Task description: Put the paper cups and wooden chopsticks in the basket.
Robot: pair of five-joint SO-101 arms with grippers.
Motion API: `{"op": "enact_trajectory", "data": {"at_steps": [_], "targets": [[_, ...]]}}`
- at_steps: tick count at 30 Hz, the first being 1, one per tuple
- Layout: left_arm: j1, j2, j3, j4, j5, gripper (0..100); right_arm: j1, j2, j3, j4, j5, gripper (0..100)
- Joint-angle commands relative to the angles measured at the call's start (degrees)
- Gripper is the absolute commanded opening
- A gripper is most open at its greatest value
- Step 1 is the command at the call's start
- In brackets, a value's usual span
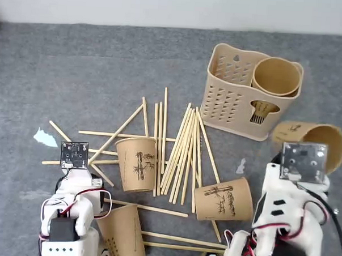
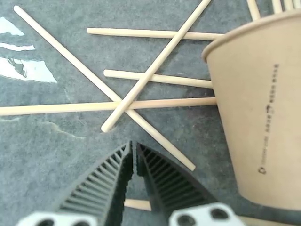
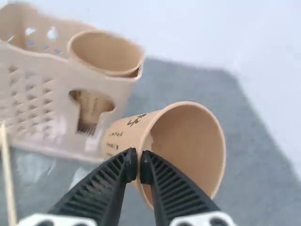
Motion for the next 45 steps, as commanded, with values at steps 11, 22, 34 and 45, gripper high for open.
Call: {"op": "enact_trajectory", "data": {"at_steps": [11, 22, 34, 45], "targets": [[-0.1, -0.9, -0.7, 0.4, -0.5, 1, -3.1, -0.8, -0.9, -23.2, 1.4, 0.8], [-0.1, -0.9, -0.7, 0.4, -0.5, 1, -8.6, 20.0, -19.7, -17.5, 3.9, 0.9], [-0.1, -0.9, -0.7, 0.4, -0.5, 1, -12.5, 51.7, -49.1, -6.7, 4.2, 0.9], [-0.1, -0.9, -0.7, 0.4, -0.5, 1, -13.0, 71.1, -70.5, 9.3, 10.2, 0.9]]}}
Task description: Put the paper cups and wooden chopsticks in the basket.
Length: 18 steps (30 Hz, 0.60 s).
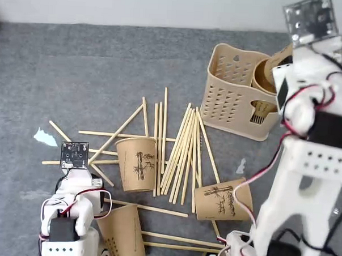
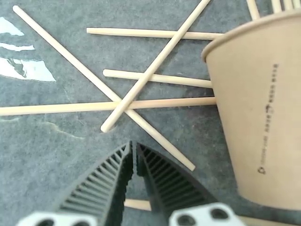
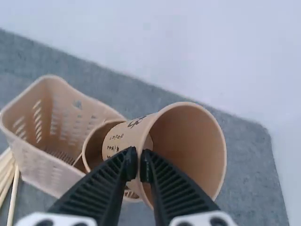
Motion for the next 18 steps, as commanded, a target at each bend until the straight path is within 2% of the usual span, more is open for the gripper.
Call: {"op": "enact_trajectory", "data": {"at_steps": [1, 7, 12, 18], "targets": [[-0.2, -0.9, -0.7, 0.4, -0.5, 1, -0.5, 2.6, -6.8, 4.0, 3.6, 0.9], [-0.2, -0.9, -0.7, 0.4, -0.5, 1, -1.6, 5.7, -9.9, 8.0, 7.9, 3.2], [-0.2, -0.9, -0.7, 0.4, -0.5, 1, -4.0, 6.0, -10.1, 10.9, 7.5, 22.1], [-0.2, -0.9, -0.7, 0.4, -0.5, 1, -6.9, 3.2, -12.4, 13.2, 4.0, 18.6]]}}
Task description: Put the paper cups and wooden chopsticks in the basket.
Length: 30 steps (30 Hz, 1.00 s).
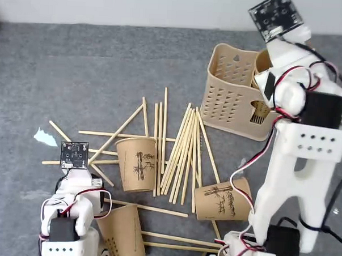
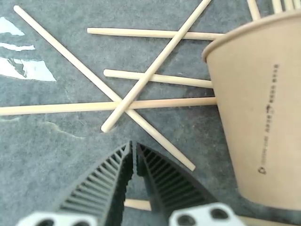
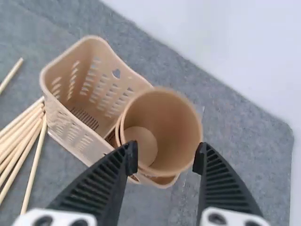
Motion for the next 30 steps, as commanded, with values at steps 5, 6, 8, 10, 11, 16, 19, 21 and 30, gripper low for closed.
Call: {"op": "enact_trajectory", "data": {"at_steps": [5, 6, 8, 10, 11, 16, 19, 21, 30], "targets": [[-0.1, -0.9, -0.7, 0.4, -0.5, 1, -2.7, -6.5, -3.1, 10.8, -6.2, 16.9], [-0.1, -0.9, -0.7, 0.4, -0.5, 1, -2.6, -6.8, -3.1, 12.7, -8.7, 16.9], [-0.1, -0.9, -0.7, 0.4, -0.5, 1, -2.6, -7.3, -3.1, 17.4, -13.5, 16.9], [-0.1, -0.9, -0.7, 0.4, -0.5, 1, -2.5, -8.0, -2.0, 19.6, -18.5, 16.9], [-0.1, -0.9, -0.7, 0.4, -0.5, 1, -2.2, -8.3, -1.0, 19.5, -20.7, 16.9], [-0.1, -0.9, -0.7, 0.4, -0.5, 1, 1.1, -12.5, 9.5, 19.4, -24.1, 17.2], [-0.1, -0.9, -0.7, 0.4, -0.5, 1, 1.2, -16.6, 17.8, 19.4, -24.2, 17.2], [-0.1, -0.9, -0.7, 0.4, -0.5, 1, 1.0, -20.0, 23.8, 19.4, -24.2, 17.2], [-0.1, -0.9, -0.7, 0.4, -0.5, 1, 0.7, -32.0, 49.0, 18.9, -23.8, 17.3]]}}
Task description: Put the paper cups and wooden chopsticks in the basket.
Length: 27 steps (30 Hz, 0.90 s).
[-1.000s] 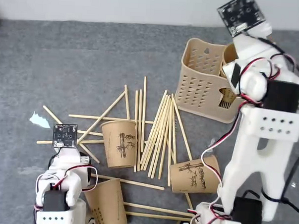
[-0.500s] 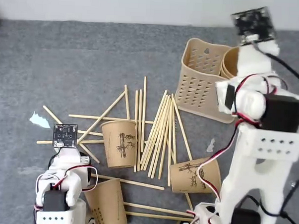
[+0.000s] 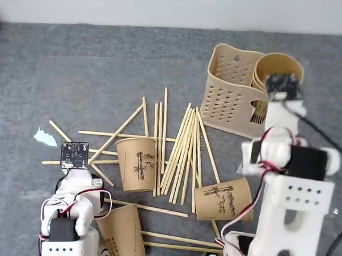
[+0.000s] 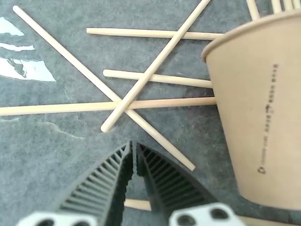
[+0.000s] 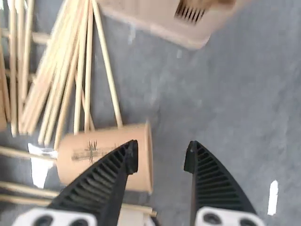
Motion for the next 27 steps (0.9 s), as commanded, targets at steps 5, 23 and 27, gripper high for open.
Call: {"op": "enact_trajectory", "data": {"at_steps": [5, 23, 27], "targets": [[-0.2, -0.9, -0.7, 0.4, -0.5, 1, 0.1, -5.0, 12.0, 0.0, -0.2, 17.3], [-0.2, -0.9, -0.7, 0.4, -0.5, 1, -4.0, 7.0, 15.8, -2.9, -0.2, 17.3], [-0.2, -0.9, -0.7, 0.4, -0.5, 1, -4.0, 10.7, 17.6, -3.5, -0.2, 17.3]]}}
